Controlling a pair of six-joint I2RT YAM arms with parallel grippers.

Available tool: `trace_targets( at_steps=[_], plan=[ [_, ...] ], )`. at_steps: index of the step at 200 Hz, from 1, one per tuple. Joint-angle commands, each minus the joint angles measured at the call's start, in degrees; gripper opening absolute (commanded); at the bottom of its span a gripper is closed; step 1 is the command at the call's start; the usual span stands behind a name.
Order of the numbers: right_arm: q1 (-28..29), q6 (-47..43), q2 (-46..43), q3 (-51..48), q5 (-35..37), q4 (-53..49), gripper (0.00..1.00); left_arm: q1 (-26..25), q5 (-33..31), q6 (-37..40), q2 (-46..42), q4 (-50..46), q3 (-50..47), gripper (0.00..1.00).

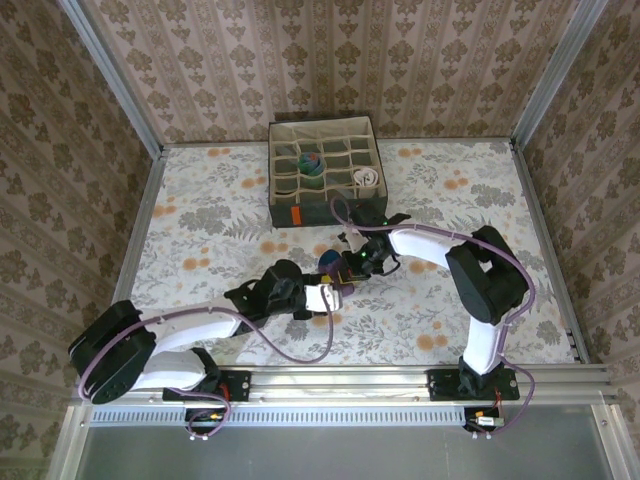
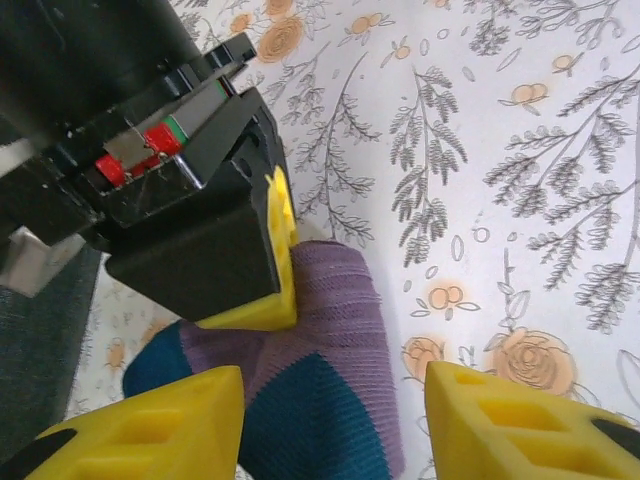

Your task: Roll the socks

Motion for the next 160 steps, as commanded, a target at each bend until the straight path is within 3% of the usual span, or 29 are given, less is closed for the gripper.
trace_targets(
  at_steps=[1, 61, 97, 119, 140, 160],
  plan=[
    [-0.32, -1.89, 4.12, -1.14, 3.04, -7.23, 0.0, -0.87, -4.01, 5.08, 3.15, 1.33, 1.56, 0.51],
    [-1.88, -2.84, 4.07, -1.45, -0.5, -8.15, 0.0, -1.36, -6.98, 4.99, 15.08, -1.81, 6.97, 0.49],
    [-4.07, -1.85, 2.61, -3.85, -7.0, -6.02, 0.0, 0.65, -4.84, -4.47, 20.89, -9.41, 13.65, 0.33],
    [-5.13, -2.49, 1.51, -4.96, -8.49, -6.54, 0.01, 1.85, -0.53, -8.61, 22.44, -13.17, 15.17, 0.15],
    [-5.75, -2.7, -0.12, -6.32, -9.9, -5.71, 0.08, 3.24, 4.99, -11.71, 22.56, -14.6, 14.73, 0.03],
    [-6.03, -2.2, -3.38, -7.99, -11.05, -3.03, 0.31, 5.49, 12.28, -14.53, 22.45, -16.36, 14.97, 0.01]
  ],
)
